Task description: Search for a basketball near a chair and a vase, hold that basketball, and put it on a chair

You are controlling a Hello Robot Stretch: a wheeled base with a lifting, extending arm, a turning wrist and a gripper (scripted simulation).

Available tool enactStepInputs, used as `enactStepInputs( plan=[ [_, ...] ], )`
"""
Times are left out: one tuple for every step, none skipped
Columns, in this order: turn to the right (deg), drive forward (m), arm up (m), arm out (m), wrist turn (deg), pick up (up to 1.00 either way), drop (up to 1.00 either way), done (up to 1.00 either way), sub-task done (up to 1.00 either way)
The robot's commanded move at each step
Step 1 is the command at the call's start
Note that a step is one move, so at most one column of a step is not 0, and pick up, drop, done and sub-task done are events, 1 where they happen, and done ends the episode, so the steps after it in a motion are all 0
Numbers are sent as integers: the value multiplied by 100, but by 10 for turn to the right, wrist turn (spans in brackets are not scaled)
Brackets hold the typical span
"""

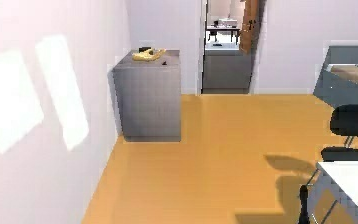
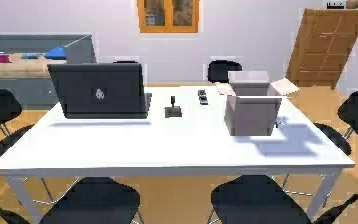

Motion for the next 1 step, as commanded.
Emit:
enactStepInputs(
  plan=[
    [0, 50, 0, 0, 0, 0, 0, 0, 0]
  ],
)
